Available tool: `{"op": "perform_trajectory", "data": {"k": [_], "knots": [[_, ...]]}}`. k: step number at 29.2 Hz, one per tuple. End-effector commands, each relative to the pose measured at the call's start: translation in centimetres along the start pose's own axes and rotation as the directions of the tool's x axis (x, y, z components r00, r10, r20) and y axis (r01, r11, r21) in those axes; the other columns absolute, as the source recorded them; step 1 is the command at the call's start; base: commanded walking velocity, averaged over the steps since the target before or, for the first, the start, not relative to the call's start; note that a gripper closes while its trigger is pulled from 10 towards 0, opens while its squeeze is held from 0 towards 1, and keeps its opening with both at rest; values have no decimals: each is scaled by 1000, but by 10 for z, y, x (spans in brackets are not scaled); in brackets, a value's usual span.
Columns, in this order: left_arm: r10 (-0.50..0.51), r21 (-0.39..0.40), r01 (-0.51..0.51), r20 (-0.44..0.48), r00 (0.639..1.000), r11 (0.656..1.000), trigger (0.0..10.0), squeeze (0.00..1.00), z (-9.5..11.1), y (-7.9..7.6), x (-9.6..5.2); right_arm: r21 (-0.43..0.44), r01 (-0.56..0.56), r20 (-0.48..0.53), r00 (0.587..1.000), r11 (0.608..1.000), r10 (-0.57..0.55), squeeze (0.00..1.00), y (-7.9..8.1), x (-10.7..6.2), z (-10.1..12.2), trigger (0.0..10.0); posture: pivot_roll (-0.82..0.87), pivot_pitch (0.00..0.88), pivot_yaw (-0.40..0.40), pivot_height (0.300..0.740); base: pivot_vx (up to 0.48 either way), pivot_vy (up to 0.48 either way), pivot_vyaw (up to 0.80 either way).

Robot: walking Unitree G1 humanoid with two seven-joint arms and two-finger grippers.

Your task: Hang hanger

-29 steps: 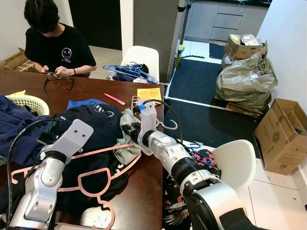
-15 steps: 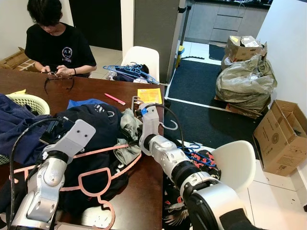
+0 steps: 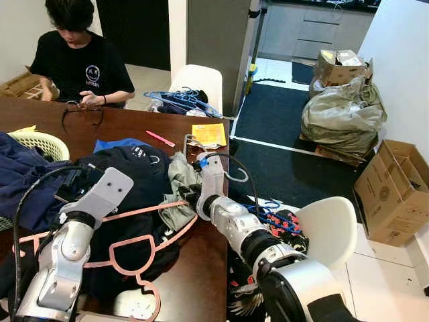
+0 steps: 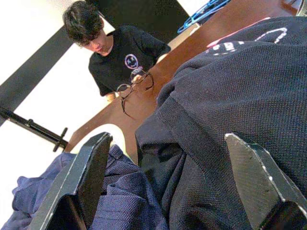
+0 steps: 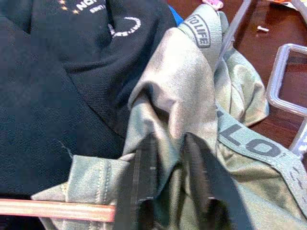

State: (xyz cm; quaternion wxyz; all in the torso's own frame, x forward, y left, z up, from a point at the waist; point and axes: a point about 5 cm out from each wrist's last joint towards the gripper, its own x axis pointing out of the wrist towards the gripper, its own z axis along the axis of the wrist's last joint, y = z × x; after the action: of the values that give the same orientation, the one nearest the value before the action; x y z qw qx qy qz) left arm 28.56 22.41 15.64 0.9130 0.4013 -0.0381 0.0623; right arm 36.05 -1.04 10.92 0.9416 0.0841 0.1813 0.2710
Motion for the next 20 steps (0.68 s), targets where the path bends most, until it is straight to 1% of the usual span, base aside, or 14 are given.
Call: {"op": "perform_trajectory", "data": {"k": [1, 3, 6, 9, 15, 16, 17, 18, 19, 20], "knots": [[-13, 14, 13, 5, 1000, 1000, 10000, 0, 0, -4, 1, 83, -73, -22, 997, 994, 76, 0, 30, 4, -20, 0, 233, 0, -75, 740, 0, 0, 0], [-13, 14, 13, 5, 1000, 1000, 10000, 0, 0, -4, 1, 83, -73, -22, 997, 994, 76, 0, 30, 4, -20, 0, 233, 0, -75, 740, 0, 0, 0], [-13, 17, 13, 3, 1000, 1000, 10000, 0, 0, -4, 2, 112, -102, -9, 995, 988, 104, 0, 33, 5, -18, 0, 234, 0, -75, 740, 0, 0, 0], [-13, 17, 13, 3, 1000, 1000, 10000, 0, 0, -4, 2, 119, -108, -7, 994, 987, 109, 0, 34, 5, -18, 0, 234, 0, -75, 740, 0, 0, 0], [-12, 20, 12, 1, 1000, 1000, 10000, 0, -1, -5, 4, 166, -149, 21, 989, 975, 147, 0, 38, 6, -13, 0, 234, 0, -76, 740, 0, 0, 0], [-12, 20, 12, 0, 1000, 1000, 10000, 0, -1, -5, 4, 187, -168, 42, 986, 968, 163, 0, 40, 6, -9, 0, 234, 0, -76, 740, 0, 0, 0], [-11, 20, 11, -1, 1000, 1000, 10000, 0, -1, -5, 4, 220, -206, 81, 978, 954, 192, 0, 43, 7, -1, 0, 236, 0, -78, 740, 0, 0, 0], [-10, 19, 10, -3, 1000, 1000, 10000, 0, -2, -5, 4, 259, -261, 138, 963, 930, 232, 0, 48, 8, 13, 0, 235, 0, -78, 740, 0, 0, 0], [-10, 19, 10, -3, 1000, 1000, 10000, 0, -2, -5, 4, 259, -261, 138, 963, 930, 232, 0, 48, 8, 13, 0, 235, 0, -78, 740, 0, 0, 0], [-9, 17, 9, -5, 1000, 1000, 10000, 0, -3, -5, 4, 297, -348, 223, 931, 889, 290, 0, 54, 8, 34, 0, 234, 0, -76, 740, 0, 0, 0]]}}
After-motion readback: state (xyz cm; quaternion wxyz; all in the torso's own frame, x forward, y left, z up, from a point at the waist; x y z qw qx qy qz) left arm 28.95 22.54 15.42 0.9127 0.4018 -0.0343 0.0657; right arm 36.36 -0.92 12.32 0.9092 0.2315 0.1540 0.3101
